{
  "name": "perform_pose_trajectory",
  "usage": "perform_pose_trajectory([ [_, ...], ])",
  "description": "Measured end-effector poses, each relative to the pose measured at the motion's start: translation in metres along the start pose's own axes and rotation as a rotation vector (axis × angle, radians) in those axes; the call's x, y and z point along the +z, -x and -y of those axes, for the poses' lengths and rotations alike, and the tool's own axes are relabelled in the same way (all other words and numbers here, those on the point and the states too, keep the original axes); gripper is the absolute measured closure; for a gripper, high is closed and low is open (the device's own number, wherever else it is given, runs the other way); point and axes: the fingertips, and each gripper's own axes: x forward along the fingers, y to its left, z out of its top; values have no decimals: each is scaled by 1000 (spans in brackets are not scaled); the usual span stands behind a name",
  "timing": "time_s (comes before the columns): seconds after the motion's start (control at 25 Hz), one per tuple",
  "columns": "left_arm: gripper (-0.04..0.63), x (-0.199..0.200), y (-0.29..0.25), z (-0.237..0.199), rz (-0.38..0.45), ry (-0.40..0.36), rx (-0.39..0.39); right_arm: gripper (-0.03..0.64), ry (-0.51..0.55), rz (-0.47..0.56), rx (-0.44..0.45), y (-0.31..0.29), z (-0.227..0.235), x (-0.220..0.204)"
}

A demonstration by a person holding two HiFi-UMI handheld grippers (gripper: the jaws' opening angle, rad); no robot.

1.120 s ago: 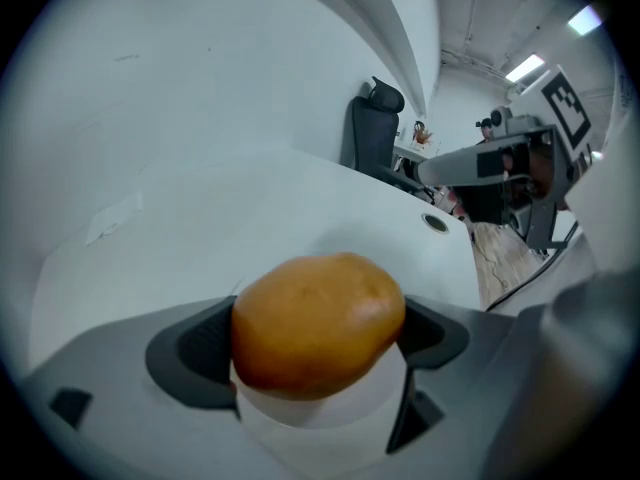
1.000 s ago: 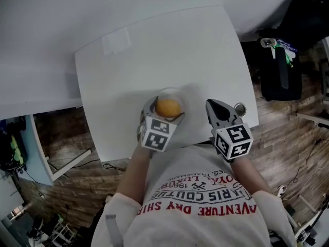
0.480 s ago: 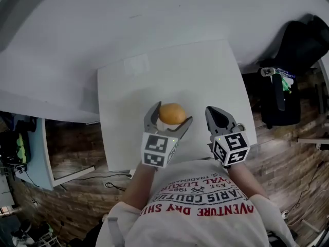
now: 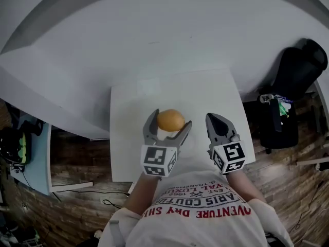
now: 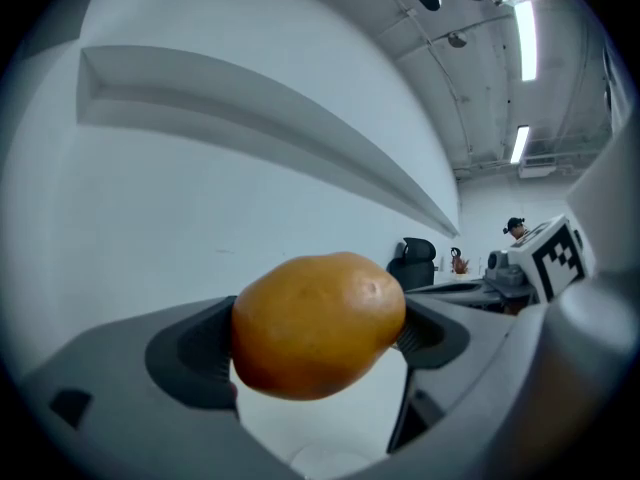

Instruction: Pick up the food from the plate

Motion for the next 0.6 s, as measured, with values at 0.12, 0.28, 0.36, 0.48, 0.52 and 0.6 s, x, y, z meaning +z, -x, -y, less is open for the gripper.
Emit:
perform_pose_trajectory([
  [0.12,106,6,6,-5,17,-15,13,606,21,15,7,-1,-8,7],
  [0.28,106,8,16,-10,25,-28,20,606,31,18,16,1,-20,8],
  [0.36,106,10,19,-11,30,-39,20,606,32,20,21,0,-26,8],
  [0.48,106,10,20,-8,32,-46,14,606,47,27,20,2,-31,9],
  [0.52,106,10,20,-7,29,-45,10,606,46,28,16,4,-32,8],
  [0.6,106,9,21,-6,24,-44,5,606,42,27,6,6,-32,8],
])
